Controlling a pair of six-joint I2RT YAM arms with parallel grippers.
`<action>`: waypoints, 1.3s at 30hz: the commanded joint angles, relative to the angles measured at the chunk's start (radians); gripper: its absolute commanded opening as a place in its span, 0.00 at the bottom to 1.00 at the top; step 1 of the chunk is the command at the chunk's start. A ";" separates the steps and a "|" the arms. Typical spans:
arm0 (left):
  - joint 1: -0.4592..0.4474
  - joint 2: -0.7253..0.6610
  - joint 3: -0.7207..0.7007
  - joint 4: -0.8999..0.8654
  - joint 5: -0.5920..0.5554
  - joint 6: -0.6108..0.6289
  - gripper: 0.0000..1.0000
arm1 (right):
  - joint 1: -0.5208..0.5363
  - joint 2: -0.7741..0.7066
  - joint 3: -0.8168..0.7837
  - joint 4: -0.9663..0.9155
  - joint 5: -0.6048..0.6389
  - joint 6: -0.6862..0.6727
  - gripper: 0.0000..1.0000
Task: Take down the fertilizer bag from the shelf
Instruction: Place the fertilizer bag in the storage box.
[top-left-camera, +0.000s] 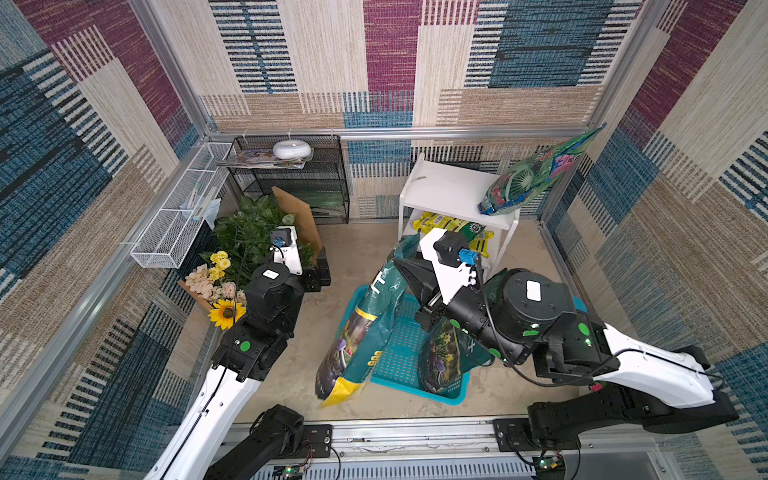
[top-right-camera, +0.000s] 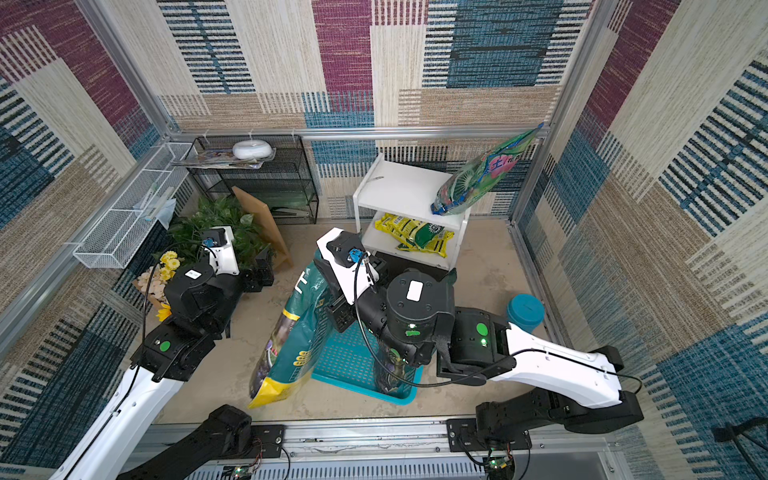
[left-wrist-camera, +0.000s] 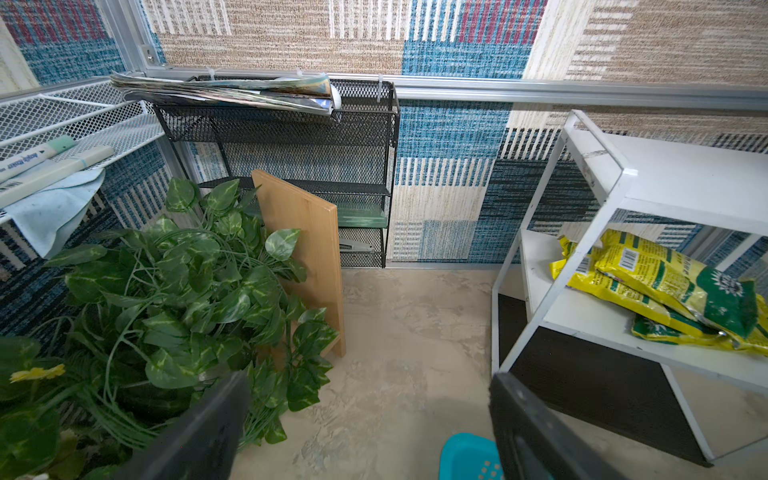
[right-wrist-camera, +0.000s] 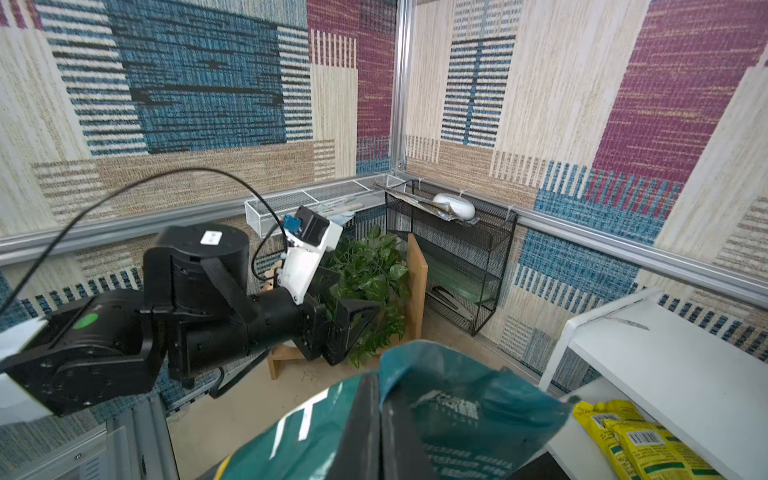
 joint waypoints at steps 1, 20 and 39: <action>0.005 -0.003 0.003 0.002 -0.005 -0.003 0.94 | -0.003 -0.055 -0.077 0.189 0.068 0.048 0.00; 0.005 -0.009 -0.005 0.004 -0.001 0.001 0.94 | -0.002 -0.323 -0.637 0.264 0.086 0.285 0.00; 0.006 0.029 0.026 -0.057 0.147 -0.112 0.74 | -0.003 -0.442 -0.704 0.297 0.146 0.330 0.00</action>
